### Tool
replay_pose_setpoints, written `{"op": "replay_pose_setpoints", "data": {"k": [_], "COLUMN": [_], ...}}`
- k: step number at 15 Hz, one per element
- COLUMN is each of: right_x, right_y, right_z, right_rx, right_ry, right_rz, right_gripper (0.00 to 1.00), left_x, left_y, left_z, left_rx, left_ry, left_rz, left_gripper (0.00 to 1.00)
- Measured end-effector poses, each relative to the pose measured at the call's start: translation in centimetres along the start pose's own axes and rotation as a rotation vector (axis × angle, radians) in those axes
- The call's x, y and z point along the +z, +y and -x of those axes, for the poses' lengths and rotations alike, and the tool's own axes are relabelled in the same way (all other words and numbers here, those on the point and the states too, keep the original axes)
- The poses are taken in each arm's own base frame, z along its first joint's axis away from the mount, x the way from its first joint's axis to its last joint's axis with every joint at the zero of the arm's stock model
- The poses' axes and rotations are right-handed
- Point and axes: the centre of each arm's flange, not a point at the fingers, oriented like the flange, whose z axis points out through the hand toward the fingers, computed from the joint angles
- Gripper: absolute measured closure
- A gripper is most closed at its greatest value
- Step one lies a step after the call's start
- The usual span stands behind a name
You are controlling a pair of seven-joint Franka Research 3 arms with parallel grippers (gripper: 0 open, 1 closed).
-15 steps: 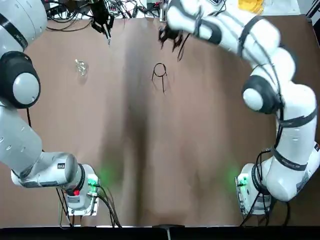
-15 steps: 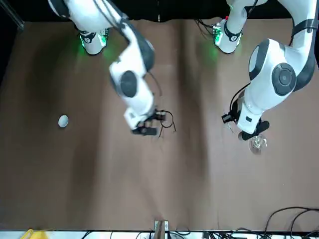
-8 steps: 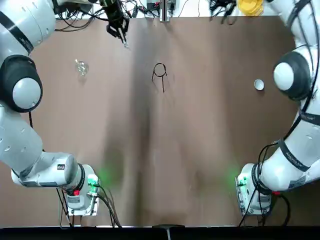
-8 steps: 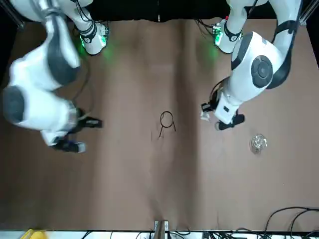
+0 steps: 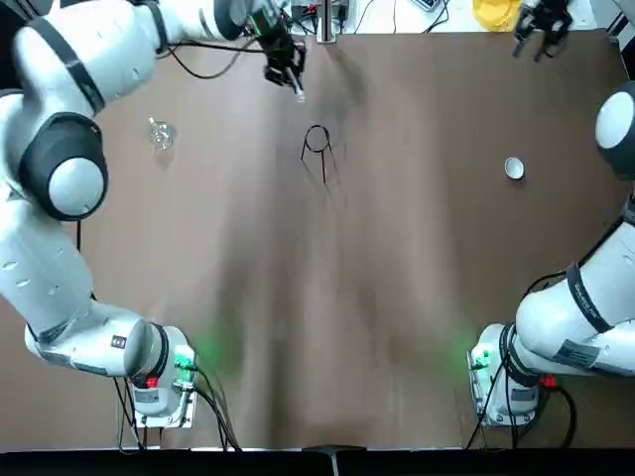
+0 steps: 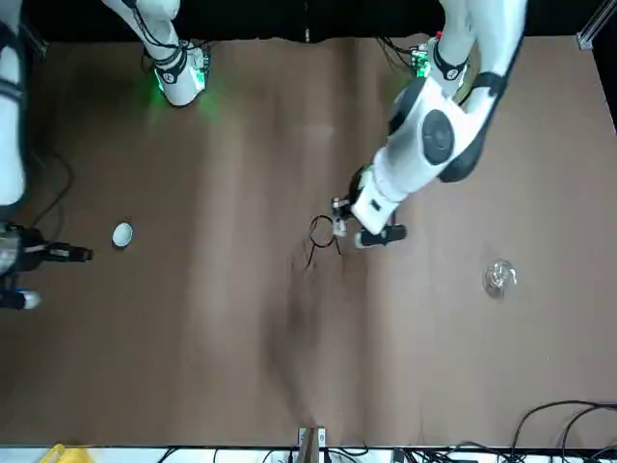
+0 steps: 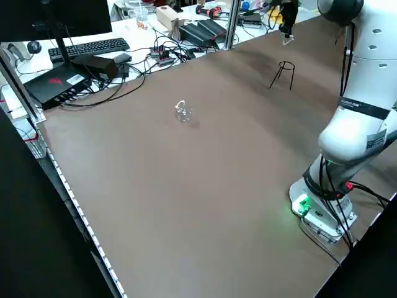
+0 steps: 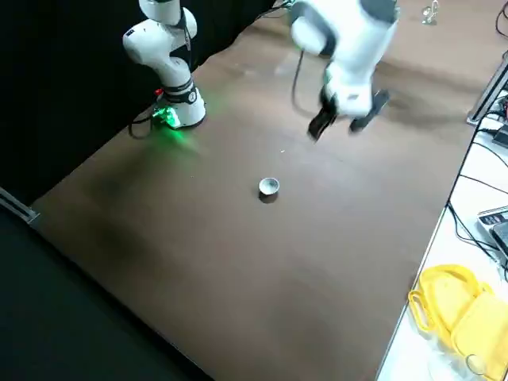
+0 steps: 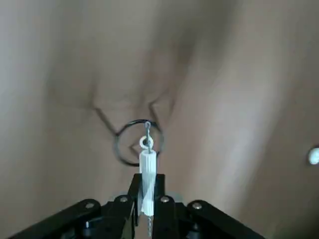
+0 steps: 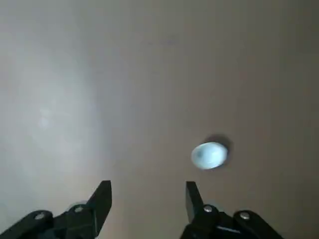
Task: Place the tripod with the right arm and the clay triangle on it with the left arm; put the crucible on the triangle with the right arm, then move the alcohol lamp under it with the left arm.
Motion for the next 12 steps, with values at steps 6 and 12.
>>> {"op": "replay_pose_setpoints", "data": {"k": [6,12], "right_x": [14.6,21.2], "right_y": [10.4,10.9], "right_z": [1.3,3.3], "right_rx": [-0.047,-0.053], "right_ry": [-0.028,-0.06], "right_rz": [-0.006,-0.008], "right_gripper": [0.36,0.42], "left_x": [5.8,8.0], "left_y": [2.8,3.4], "left_z": [0.9,1.5], "left_rx": [0.03,0.04], "left_ry": [0.047,0.045], "left_rz": [0.087,0.1], "left_gripper": [0.87,0.87]}}
